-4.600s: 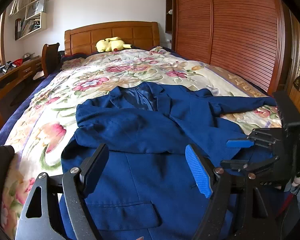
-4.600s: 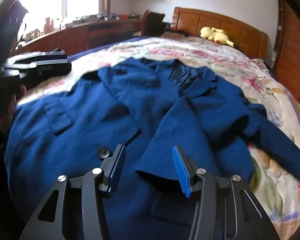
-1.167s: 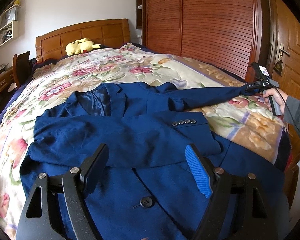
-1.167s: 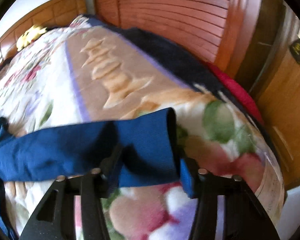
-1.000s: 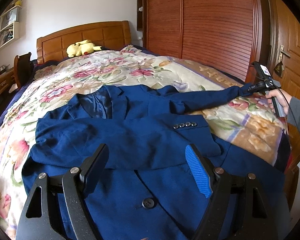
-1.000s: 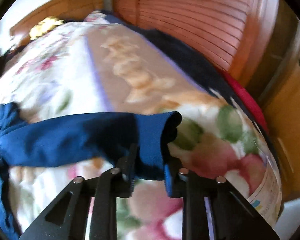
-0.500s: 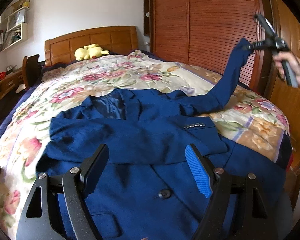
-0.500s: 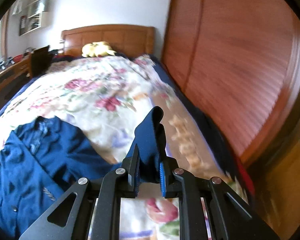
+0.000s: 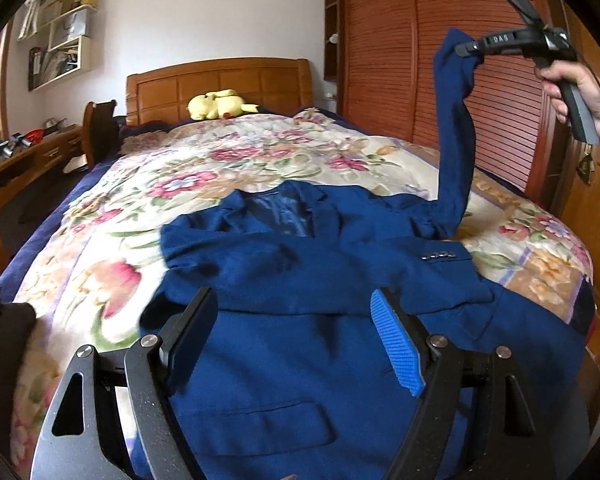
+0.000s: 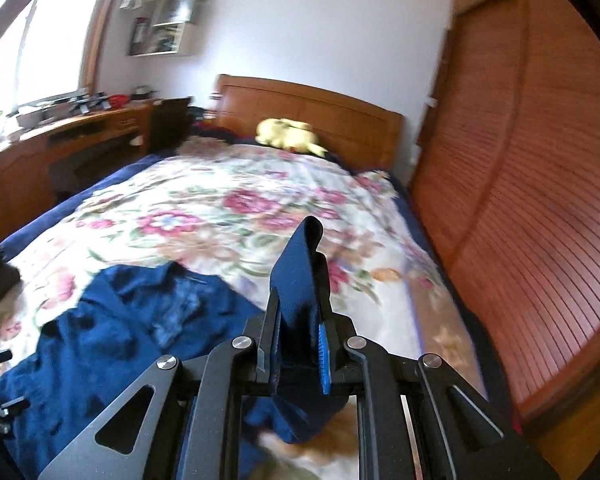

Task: Fold large clothes
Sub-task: 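Lift the held sleeve and lay it across the blazer, opening the right tool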

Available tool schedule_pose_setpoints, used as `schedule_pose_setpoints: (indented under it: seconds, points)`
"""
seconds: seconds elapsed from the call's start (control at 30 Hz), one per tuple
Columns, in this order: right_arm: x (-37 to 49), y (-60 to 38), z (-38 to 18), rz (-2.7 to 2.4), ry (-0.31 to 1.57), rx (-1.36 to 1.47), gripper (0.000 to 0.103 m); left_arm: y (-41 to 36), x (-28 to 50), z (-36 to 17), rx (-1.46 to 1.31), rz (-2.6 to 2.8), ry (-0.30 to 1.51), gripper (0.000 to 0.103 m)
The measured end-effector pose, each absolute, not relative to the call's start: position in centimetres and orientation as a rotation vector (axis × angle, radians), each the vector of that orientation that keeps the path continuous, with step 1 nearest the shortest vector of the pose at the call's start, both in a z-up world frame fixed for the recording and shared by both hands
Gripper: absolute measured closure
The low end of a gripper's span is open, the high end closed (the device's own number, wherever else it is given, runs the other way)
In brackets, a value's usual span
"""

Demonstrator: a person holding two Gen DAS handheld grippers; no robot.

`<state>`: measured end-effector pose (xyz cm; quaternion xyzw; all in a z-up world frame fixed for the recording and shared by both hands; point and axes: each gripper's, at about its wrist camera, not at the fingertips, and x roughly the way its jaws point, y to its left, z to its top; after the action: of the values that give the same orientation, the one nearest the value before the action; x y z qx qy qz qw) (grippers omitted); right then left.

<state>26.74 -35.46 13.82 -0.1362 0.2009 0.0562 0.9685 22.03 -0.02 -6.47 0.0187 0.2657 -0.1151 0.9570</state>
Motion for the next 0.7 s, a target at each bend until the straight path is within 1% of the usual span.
schedule_pose_setpoints:
  seconds: [0.23,0.37,0.4,0.43,0.53,0.7]
  points:
    - [23.5,-28.0,14.3,0.282,0.358,-0.351,0.089,3.1,21.4,-6.3,0.018,-0.186,0.531,0.023]
    - [21.1,-25.6,14.4,0.383,0.334,-0.368,0.089,4.4,21.4,-6.3,-0.001,-0.163,0.535,0.023]
    - [20.6,-25.5,14.3,0.406,0.333,-0.368,0.090,4.7,21.4,-6.4,-0.005,-0.159,0.534,0.023]
    - [20.3,-25.1,14.2,0.427,0.330,-0.368,0.095,5.0,21.3,-6.3,-0.008,-0.153,0.532,0.023]
    - [18.8,-24.0,14.2,0.496,0.313,-0.361,0.100,5.7,21.3,-6.3,-0.012,-0.140,0.528,0.023]
    - [17.3,-23.6,12.3,0.514,0.353,-0.438,0.100,6.8,21.3,-6.4,-0.030,-0.124,0.530,0.023]
